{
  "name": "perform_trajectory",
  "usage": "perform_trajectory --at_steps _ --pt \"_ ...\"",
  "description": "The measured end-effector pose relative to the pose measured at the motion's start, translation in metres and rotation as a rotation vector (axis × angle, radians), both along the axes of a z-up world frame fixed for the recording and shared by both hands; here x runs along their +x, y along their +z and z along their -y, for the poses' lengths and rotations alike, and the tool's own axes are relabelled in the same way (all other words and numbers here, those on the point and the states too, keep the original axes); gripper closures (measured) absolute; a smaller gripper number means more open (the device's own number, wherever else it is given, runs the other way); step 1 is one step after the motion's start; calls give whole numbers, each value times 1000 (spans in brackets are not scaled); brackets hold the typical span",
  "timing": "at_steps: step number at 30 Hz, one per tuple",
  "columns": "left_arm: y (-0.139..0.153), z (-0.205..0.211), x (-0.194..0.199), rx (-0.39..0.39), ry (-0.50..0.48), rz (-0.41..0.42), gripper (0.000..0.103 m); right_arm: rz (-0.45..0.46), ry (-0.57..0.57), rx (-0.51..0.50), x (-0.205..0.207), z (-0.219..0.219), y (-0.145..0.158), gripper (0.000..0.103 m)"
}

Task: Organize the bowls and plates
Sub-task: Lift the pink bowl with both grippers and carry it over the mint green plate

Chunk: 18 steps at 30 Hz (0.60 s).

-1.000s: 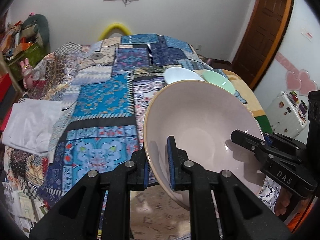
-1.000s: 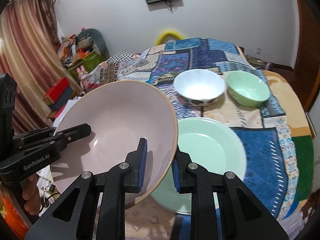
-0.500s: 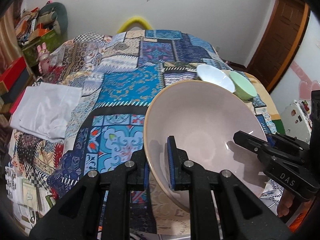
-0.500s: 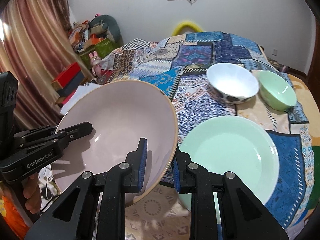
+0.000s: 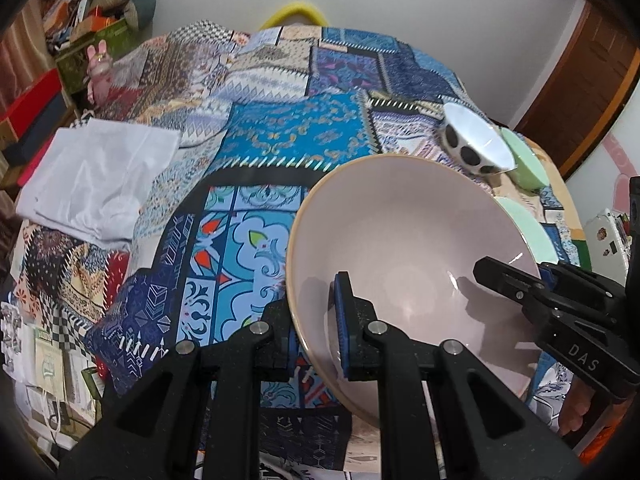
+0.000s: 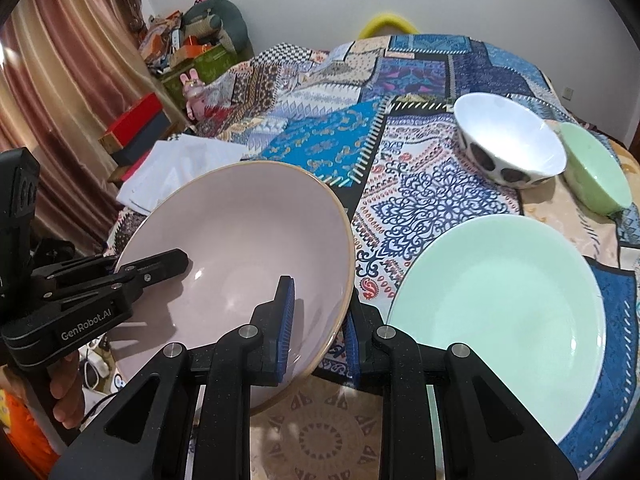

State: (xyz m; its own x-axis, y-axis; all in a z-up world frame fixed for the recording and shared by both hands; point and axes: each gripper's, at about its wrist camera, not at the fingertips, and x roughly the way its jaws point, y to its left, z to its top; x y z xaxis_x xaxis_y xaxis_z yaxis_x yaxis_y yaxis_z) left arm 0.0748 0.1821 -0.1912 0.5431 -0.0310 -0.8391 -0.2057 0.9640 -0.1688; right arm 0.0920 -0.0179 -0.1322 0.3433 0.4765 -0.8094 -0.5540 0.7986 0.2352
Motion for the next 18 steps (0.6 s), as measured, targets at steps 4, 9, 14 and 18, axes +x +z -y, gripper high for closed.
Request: perform_trajectory --at_steps 4,9,14,18 --pt "-13 -6 5 -17 8 -27 88 -15 10 -18 4 -5 -9 82" --pt "-22 -9 9 -9 16 -45 88 -28 30 -42 7 -12 -20 82" --pt "-33 -14 10 -12 28 -69 88 -41 44 -56 9 -17 -28 82" --pt "-40 -16 10 -20 35 -85 88 -37 57 -70 9 -19 -33 82"
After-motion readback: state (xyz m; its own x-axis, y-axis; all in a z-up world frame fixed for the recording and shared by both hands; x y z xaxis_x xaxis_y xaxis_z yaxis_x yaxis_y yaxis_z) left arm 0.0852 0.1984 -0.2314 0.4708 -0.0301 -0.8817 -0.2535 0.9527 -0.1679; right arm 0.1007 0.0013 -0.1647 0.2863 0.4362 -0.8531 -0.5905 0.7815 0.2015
